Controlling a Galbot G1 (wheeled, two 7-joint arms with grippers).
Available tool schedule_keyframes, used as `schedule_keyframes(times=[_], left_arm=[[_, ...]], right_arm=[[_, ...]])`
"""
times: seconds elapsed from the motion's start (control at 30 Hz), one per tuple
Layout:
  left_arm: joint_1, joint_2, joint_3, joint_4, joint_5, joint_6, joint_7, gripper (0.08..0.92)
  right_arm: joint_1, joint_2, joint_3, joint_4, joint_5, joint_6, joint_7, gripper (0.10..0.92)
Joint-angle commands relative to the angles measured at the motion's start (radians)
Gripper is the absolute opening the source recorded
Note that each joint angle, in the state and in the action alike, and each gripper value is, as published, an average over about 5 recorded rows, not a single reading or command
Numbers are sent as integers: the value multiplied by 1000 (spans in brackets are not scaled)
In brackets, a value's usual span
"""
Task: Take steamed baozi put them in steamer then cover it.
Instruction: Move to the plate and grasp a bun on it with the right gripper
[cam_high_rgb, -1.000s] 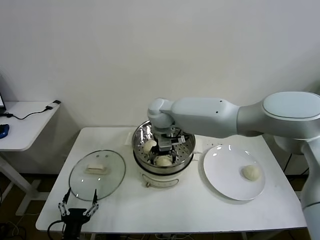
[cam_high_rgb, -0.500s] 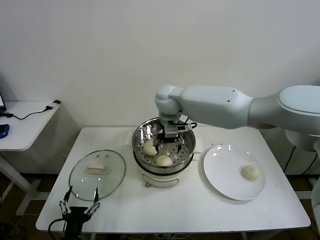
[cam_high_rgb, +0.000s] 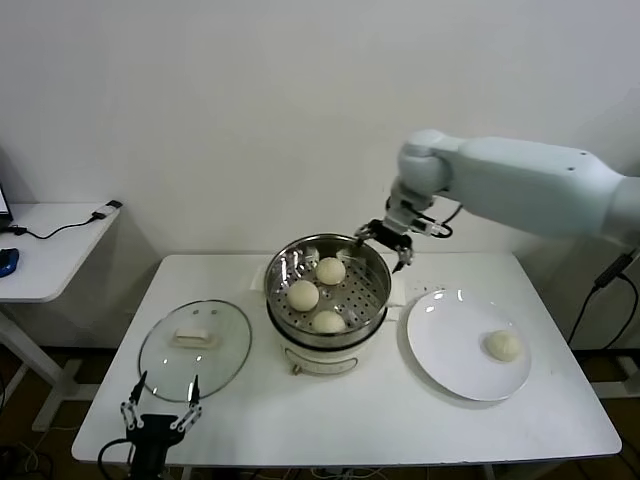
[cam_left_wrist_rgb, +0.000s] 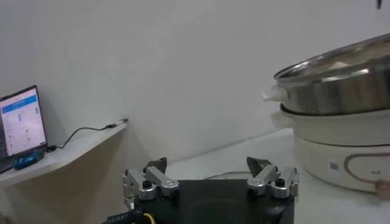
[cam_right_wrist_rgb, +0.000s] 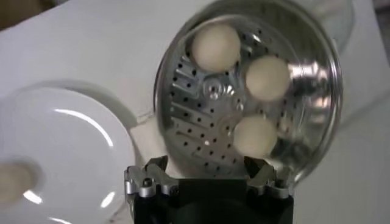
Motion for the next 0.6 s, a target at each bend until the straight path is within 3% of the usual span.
schedule_keyframes(times=[0.03, 0.27, 0.6], left_arm=[[6, -1, 2, -3, 3, -2, 3, 823], [13, -3, 1, -6, 12, -3, 3, 823], [21, -8, 2, -3, 30, -3, 2, 823]], right_arm=[[-93, -379, 20, 68, 194, -434, 42, 823], [-385, -480, 233, 7, 36, -418, -16, 823], [-702, -441, 535, -172, -227, -298, -61, 823]])
